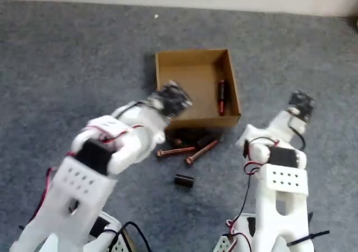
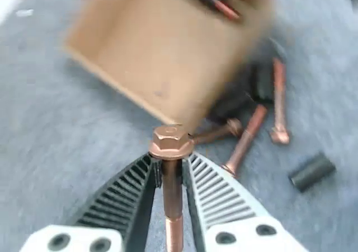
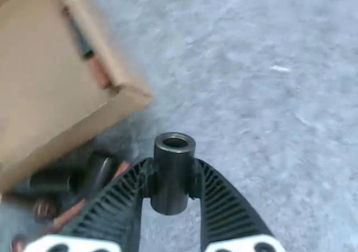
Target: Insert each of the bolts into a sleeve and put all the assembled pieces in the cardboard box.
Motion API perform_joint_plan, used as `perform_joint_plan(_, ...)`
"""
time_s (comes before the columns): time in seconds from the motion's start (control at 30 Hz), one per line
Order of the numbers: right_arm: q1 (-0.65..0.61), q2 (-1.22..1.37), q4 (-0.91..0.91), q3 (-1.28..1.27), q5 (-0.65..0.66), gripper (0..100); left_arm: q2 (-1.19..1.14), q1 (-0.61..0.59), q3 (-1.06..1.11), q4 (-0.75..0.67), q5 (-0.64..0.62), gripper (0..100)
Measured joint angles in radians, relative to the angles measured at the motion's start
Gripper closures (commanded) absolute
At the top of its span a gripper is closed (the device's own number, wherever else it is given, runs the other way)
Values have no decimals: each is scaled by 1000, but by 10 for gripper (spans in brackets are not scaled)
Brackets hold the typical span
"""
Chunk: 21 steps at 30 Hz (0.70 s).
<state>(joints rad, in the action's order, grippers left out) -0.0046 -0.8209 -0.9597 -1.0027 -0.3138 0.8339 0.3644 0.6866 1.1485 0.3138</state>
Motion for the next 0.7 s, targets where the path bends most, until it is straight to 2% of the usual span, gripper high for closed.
perform_joint_plan(0.17,-170,-92,0,0,95,994,130,-72,0,0,-124,994)
perform_joint_plan(0.33,-356,-311,14,0,132,994,203,-97,0,-14,-210,994)
perform_joint_plan(0.47,-446,-462,100,-71,150,994,249,-95,0,-69,-327,994)
perform_joint_plan(0.7,-566,-552,364,-301,267,994,302,-95,0,-150,-491,994)
